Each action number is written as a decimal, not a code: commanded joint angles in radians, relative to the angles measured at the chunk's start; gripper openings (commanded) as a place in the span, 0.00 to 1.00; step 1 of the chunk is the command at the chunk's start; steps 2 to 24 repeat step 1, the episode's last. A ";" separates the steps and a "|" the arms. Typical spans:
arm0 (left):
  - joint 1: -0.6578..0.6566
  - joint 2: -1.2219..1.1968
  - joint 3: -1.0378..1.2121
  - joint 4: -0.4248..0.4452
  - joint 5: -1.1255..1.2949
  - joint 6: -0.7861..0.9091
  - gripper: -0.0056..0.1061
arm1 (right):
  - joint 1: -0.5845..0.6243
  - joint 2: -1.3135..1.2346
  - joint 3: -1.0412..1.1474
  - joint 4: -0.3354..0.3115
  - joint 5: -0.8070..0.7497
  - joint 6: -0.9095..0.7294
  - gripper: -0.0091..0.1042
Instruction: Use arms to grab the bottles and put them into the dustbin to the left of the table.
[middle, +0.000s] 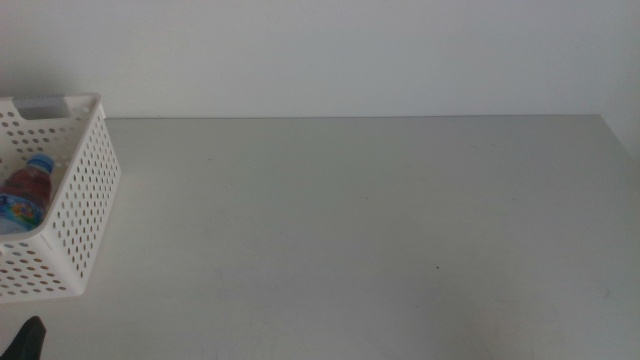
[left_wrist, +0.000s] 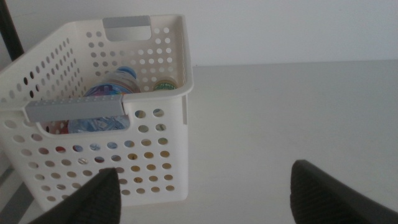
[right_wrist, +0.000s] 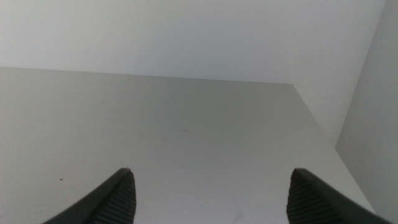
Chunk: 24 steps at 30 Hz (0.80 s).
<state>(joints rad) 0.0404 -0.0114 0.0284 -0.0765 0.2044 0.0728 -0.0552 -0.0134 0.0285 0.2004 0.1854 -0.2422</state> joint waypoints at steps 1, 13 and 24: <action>0.002 -0.027 0.003 -0.015 -0.085 -0.009 0.89 | -0.005 -0.022 -0.010 -0.005 -0.071 -0.012 0.62; 0.002 -0.027 0.003 -0.015 -0.085 -0.009 0.89 | -0.005 -0.022 -0.010 -0.005 -0.071 -0.012 0.62; 0.002 -0.027 0.003 -0.015 -0.085 -0.009 0.89 | -0.005 -0.022 -0.010 -0.005 -0.071 -0.012 0.62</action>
